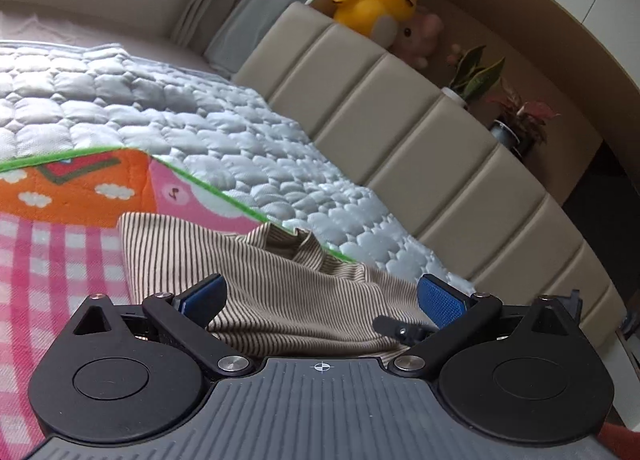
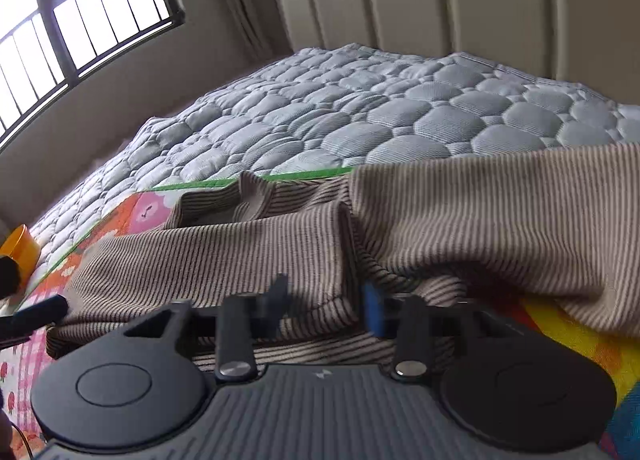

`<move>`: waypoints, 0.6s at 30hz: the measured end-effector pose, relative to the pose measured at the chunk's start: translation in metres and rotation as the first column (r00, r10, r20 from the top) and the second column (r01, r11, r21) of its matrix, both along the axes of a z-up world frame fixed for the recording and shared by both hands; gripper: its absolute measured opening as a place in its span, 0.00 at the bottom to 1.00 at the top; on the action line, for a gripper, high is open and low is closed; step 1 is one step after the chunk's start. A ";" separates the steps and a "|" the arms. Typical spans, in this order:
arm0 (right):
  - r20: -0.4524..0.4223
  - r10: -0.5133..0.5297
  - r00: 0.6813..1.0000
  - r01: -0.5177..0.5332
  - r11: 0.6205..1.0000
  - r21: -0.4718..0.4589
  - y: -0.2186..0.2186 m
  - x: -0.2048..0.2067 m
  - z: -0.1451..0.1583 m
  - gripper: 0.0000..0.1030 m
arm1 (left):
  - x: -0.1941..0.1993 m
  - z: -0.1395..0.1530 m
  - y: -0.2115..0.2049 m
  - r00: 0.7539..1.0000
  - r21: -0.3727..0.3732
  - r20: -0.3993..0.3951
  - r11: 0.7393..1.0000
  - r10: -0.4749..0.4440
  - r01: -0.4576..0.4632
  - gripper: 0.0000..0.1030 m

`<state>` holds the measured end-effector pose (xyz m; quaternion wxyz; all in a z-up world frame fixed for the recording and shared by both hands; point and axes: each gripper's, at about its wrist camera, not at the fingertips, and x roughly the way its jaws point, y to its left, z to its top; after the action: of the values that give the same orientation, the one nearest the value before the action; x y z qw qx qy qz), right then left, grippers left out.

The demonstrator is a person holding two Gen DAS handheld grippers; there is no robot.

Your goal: Fold clothes

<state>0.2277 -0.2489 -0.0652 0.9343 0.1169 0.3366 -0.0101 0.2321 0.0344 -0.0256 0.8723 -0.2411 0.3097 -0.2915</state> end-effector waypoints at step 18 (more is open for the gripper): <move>0.027 -0.270 0.962 0.265 0.957 0.120 -0.097 -0.088 0.019 0.58 | 0.010 -0.041 -0.003 0.984 0.002 -0.171 0.998 -0.055 0.056 1.00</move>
<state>0.1397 -0.3456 -0.0457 0.9230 0.2155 0.2976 -0.1146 0.2426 0.0318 -0.0671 0.8349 -0.2536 0.3911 -0.2927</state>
